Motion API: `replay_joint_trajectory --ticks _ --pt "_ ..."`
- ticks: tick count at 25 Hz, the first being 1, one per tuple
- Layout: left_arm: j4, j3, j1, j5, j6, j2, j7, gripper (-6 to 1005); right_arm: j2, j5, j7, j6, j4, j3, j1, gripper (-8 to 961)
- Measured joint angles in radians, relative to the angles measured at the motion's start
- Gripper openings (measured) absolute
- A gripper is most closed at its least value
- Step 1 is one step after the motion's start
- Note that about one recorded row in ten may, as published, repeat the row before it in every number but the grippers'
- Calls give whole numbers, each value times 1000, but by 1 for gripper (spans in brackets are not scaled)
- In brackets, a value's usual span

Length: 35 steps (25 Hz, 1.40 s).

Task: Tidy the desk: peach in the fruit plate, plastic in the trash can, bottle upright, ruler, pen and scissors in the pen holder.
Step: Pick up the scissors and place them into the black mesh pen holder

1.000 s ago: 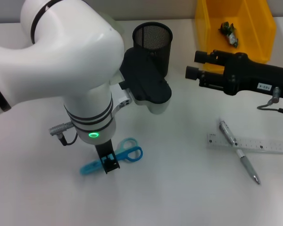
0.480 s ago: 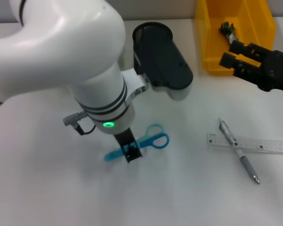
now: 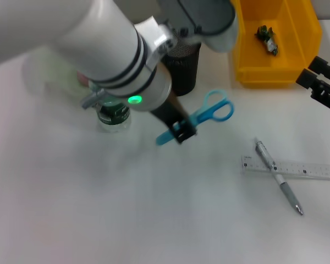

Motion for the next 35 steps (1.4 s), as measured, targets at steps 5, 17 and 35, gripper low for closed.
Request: replay_joint_trajectory --ticks 5,17,35 --pt "20 -85 8 -93 -101 2 65 234 1 1 -26 -1 36 12 -12 650" --pt "-63 -133 176 -421 -685 3 336 234 1 1 -40 -7 99 14 -15 651" --pt "-343 169 259 -608 -1453 -1 479 235 3 -2 -51 4 140 13 -12 650"
